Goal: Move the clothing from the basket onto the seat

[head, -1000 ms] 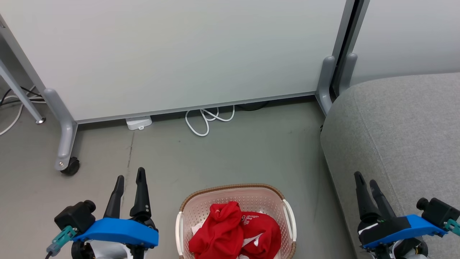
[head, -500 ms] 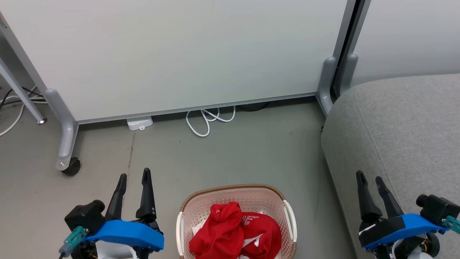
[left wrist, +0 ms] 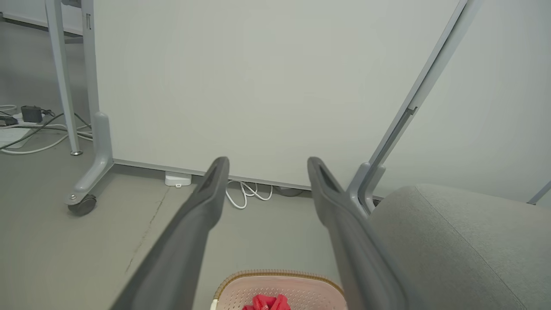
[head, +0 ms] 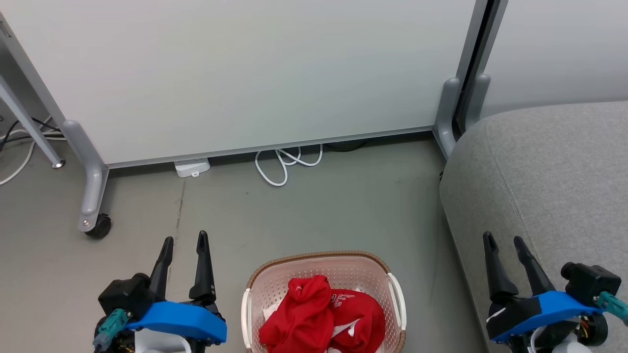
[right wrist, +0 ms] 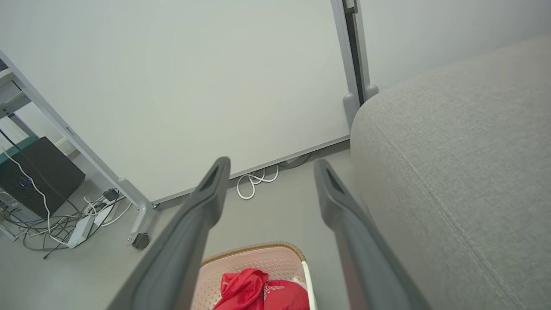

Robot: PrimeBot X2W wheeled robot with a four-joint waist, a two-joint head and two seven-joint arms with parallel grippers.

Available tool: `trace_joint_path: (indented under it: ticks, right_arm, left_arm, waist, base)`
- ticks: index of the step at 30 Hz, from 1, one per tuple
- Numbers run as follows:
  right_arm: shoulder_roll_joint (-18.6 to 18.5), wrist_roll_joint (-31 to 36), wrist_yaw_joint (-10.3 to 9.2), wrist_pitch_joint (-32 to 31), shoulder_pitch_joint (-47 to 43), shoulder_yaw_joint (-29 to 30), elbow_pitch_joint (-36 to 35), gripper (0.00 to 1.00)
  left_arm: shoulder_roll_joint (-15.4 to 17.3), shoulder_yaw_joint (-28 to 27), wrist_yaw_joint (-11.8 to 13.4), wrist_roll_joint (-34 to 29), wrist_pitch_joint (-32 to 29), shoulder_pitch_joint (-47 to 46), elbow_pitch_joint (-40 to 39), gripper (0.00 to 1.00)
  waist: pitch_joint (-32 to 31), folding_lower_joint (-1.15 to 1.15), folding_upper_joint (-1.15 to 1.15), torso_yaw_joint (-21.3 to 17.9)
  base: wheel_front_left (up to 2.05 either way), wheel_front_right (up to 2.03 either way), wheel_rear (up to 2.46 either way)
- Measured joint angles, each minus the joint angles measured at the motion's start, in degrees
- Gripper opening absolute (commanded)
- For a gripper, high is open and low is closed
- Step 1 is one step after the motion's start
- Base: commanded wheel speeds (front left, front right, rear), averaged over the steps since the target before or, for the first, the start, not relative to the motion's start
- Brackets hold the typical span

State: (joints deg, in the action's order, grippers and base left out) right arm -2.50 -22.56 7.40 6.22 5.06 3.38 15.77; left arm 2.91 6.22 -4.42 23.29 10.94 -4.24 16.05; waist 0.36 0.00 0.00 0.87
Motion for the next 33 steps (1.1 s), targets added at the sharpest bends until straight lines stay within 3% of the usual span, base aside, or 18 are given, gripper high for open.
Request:
trace_joint_path:
  ticks: [33]
  right_arm:
    - [-0.2, 14.0, 0.03, 2.7, 0.0, 0.3, 0.8, 1.00]
  left_arm:
    - [0.0, 2.0, 0.8, -11.7, 3.7, -0.4, 2.2, 1.00]
  waist:
    - [-0.7, 0.00, 0.00, 0.6]
  base:
    - [0.00, 0.00, 0.00]
